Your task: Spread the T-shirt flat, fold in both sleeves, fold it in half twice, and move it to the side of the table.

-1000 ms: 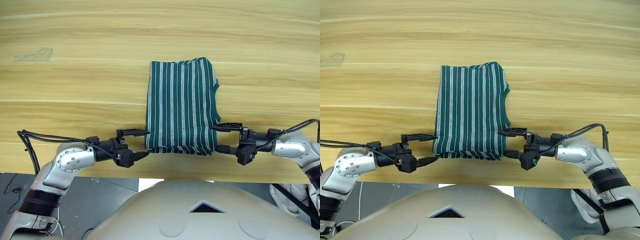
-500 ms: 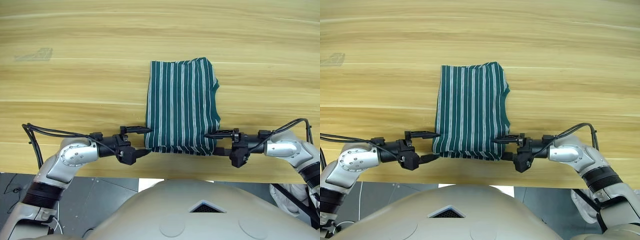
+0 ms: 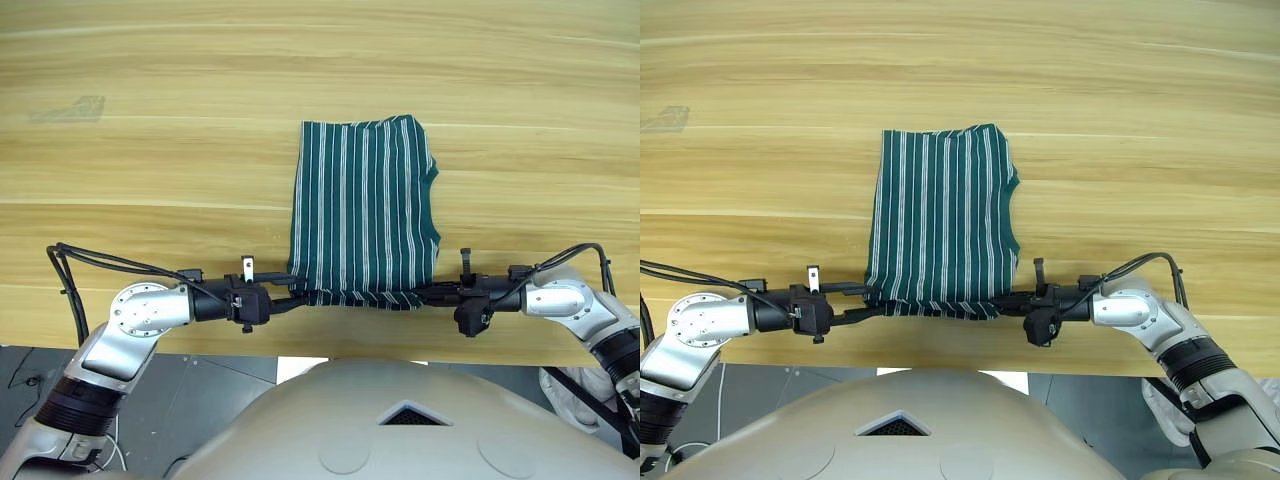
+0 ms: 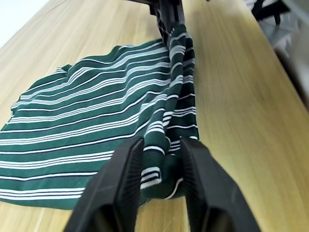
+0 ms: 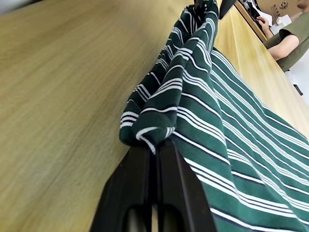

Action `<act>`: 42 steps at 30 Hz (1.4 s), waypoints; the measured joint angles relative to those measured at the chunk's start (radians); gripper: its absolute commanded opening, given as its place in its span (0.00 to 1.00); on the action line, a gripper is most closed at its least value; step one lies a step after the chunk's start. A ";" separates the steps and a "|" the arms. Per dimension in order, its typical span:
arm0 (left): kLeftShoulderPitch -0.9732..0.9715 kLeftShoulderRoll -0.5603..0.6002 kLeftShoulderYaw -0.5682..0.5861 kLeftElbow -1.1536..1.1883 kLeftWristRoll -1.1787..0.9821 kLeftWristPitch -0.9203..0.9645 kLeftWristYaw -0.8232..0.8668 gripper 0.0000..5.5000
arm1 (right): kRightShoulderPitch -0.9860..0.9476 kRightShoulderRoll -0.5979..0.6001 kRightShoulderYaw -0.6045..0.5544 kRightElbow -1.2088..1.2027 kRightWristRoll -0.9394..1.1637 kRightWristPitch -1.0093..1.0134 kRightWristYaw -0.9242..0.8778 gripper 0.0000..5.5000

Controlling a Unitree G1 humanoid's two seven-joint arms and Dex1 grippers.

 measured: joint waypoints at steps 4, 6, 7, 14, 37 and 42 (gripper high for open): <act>0.002 0.001 0.024 -0.014 -0.035 0.046 -0.025 0.01 | 0.008 0.005 0.000 -0.009 0.072 0.056 0.051 0.00; 0.002 0.001 0.029 -0.007 -0.037 0.056 -0.034 0.01 | 0.010 0.008 -0.002 -0.012 0.093 0.075 0.071 0.00; 0.001 0.001 0.029 0.004 -0.031 0.055 -0.038 0.01 | 0.011 0.010 -0.005 -0.013 0.098 0.079 0.078 0.00; 0.003 -0.010 0.028 0.052 0.003 0.031 -0.046 0.01 | 0.016 0.024 -0.023 -0.022 0.104 0.100 0.108 0.00; 0.068 0.010 0.293 -0.223 -0.364 0.357 -0.155 0.01 | 0.101 -0.015 -0.354 -0.487 0.806 0.901 0.383 0.00; 0.241 0.035 0.392 -0.359 -0.367 0.392 -0.196 0.01 | 0.214 -0.015 -0.419 -0.572 0.807 0.928 0.427 0.00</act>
